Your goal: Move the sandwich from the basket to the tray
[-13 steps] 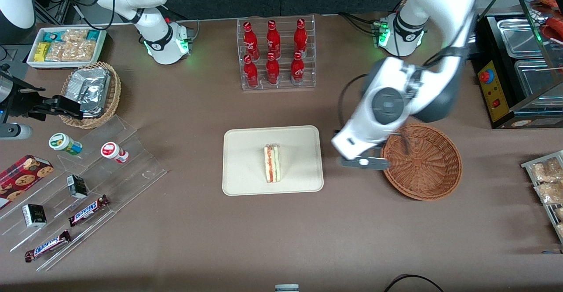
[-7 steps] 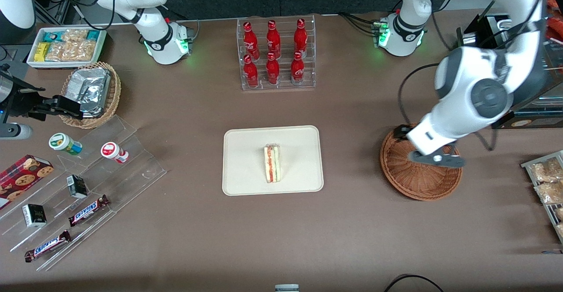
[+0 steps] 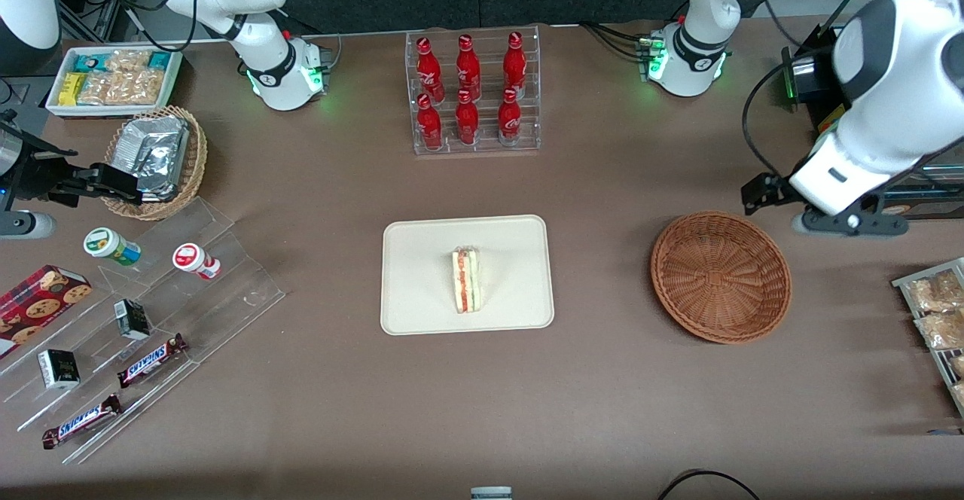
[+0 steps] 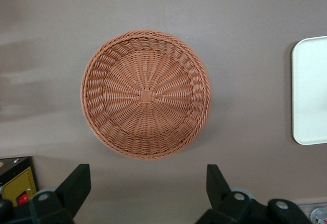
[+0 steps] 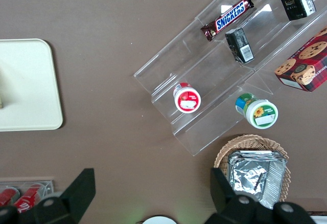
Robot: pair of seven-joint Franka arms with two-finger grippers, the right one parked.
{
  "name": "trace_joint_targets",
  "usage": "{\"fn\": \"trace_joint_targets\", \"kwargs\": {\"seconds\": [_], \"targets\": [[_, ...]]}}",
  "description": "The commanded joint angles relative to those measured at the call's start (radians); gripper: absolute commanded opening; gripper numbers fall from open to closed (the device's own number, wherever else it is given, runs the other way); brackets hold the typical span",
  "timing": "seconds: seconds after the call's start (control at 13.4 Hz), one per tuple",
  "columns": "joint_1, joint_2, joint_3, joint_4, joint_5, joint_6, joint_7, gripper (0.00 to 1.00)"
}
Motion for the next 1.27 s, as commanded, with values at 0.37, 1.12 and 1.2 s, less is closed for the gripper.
{"fn": "trace_joint_targets", "kwargs": {"seconds": [0.37,1.12,1.2], "targets": [[0.011,-0.039,-0.013,0.166,0.007,-0.219,0.004,1.00],[0.008,-0.031,-0.015,0.218,0.006,-0.285,-0.006,1.00],[0.008,-0.030,-0.015,0.223,0.010,-0.285,-0.005,1.00]]}}
